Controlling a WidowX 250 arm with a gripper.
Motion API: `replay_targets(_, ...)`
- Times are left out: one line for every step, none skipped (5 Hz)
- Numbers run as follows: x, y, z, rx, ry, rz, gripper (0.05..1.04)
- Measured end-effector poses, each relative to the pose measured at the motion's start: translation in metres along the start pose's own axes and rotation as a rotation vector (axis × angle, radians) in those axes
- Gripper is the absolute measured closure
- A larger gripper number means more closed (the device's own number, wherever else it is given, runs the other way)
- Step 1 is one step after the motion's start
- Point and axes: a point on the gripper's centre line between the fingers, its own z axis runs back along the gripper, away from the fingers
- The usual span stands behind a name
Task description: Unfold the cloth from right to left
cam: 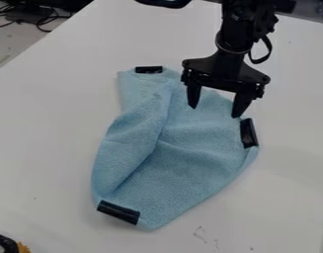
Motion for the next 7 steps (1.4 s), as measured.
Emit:
replay_targets(-0.005,0.000,-0.010,0.012,0.025,-0.006,0.083)
replay_targets(-0.010,0.022,-0.027,0.028,0.023,0.005,0.082)
replay_targets(0.004,0.053,-0.029,0.038,0.002,0.016,0.083)
replay_targets(0.018,0.073,-0.025,0.042,-0.003,0.007,0.083)
replay_targets(0.034,0.089,-0.015,0.050,-0.009,-0.002,0.082)
replay_targets(0.037,0.101,-0.020,0.033,-0.007,0.006,0.082)
replay_targets(0.024,0.107,-0.037,-0.009,0.024,0.041,0.082)
